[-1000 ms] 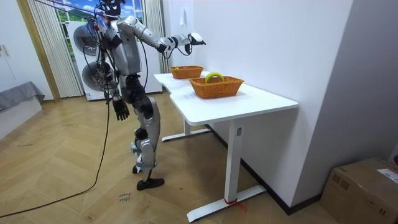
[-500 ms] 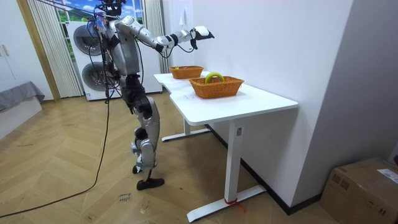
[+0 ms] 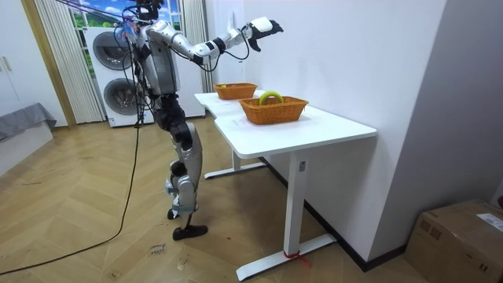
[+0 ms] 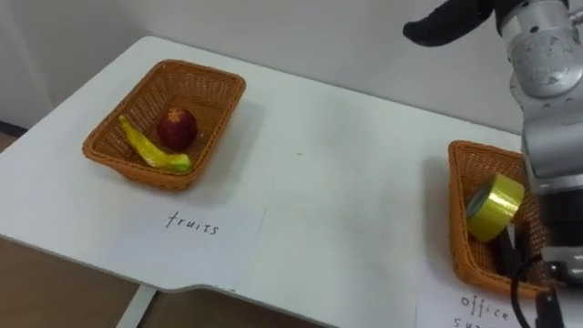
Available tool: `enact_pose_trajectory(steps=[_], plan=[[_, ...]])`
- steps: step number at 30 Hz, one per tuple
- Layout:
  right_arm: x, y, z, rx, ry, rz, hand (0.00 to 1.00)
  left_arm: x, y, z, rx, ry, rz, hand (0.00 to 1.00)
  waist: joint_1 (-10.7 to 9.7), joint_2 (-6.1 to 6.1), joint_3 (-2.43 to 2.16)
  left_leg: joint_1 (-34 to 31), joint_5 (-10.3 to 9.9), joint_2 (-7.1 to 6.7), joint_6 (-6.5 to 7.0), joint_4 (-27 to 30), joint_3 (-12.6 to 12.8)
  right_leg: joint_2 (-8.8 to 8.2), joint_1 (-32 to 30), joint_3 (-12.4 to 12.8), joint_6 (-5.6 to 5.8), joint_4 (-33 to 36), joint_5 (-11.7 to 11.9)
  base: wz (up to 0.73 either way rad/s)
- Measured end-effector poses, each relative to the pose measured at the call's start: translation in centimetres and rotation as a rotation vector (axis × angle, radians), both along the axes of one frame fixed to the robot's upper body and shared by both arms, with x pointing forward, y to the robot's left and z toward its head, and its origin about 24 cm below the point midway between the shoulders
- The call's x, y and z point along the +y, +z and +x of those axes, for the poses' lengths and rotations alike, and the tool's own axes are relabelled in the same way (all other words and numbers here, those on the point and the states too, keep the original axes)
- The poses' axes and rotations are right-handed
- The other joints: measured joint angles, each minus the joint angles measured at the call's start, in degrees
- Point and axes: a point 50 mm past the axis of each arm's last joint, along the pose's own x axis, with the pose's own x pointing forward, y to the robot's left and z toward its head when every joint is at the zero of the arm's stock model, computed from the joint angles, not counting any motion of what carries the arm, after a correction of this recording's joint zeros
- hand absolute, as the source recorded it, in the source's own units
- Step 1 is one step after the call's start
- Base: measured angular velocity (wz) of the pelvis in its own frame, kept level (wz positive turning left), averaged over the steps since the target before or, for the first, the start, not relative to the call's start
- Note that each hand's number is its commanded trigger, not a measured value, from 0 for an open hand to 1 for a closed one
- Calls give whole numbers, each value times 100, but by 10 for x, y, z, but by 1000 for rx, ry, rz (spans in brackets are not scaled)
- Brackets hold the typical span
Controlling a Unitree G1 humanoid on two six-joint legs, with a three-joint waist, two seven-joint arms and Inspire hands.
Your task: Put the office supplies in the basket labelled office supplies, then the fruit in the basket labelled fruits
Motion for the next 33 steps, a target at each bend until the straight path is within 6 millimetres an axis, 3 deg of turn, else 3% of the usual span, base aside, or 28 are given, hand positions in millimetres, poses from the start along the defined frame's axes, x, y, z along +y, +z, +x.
enact_pose_trajectory(steps=[9, 14, 19, 21, 26, 33], plan=[[-23, 2, -24, -95, -113, -35, 0, 4, 1, 1, -16, 27, 7, 0, -267, 68, 8, -22, -15, 76, -19, -18, 262, 61, -159, 170, -40, -4, 33, -13], [-31, 1, -35, -112, -175, -84, 0, 5, 1, -1, -14, 41, 9, 0, -417, 95, -20, -37, -15, 108, -22, -108, 436, 84, -316, 333, -45, 66, 36, -20], [-49, -4, -53, -119, -241, -89, 0, 6, 1, -1, -20, 32, 13, 0, -630, -5, -71, 11, -23, 141, -33, -117, 510, 106, -317, 364, -46, 98, 36, -9], [-57, -5, -58, -123, -270, -67, 0, 7, 1, -2, -25, 41, 15, 0, -629, -31, -57, 91, -34, 165, -48, -141, 608, 134, -308, 463, -47, 99, 37, -25], [-80, -16, -71, -119, -365, -6, 0, 9, 1, -1, -33, 59, 24, 0, -813, -115, 28, 69, -81, 182, -61, -132, 701, 149, -341, 497, -80, 97, 57, -14], [-109, -22, -97, -148, -526, 11, 0, 10, 0, -12, -8, 78, 24, 0, -919, -106, 5, 84, -109, 211, -54, -124, 882, 185, -432, 644, -87, 103, 63, -13]])
